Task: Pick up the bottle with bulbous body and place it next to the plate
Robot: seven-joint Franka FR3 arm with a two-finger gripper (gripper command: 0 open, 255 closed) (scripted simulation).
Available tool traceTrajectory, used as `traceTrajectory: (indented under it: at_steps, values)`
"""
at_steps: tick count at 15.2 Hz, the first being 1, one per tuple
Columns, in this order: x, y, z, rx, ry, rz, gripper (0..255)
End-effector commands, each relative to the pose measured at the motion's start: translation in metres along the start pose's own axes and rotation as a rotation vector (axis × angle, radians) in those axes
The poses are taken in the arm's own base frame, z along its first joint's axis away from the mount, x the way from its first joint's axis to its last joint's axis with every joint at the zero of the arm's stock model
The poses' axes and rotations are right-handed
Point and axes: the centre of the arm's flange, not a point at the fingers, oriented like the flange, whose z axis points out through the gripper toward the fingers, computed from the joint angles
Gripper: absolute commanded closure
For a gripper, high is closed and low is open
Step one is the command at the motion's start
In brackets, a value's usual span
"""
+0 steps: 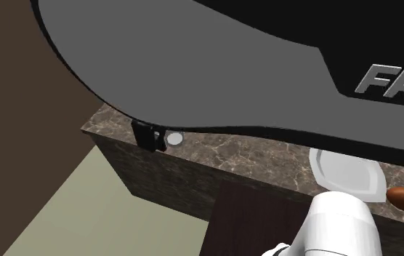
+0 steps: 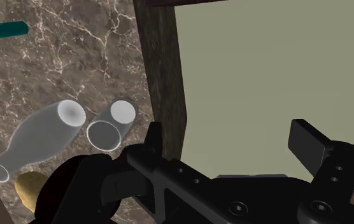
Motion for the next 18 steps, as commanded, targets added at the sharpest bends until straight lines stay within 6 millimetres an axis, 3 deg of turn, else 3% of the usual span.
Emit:
traceTrajectory:
  at_steps: [1, 18]
  values:
    - [0.008, 0.021, 0.011, 0.005, -0.003, -0.003, 0]
    - [0.093, 0.217, 0.103, 0.05, -0.032, -0.018, 0]
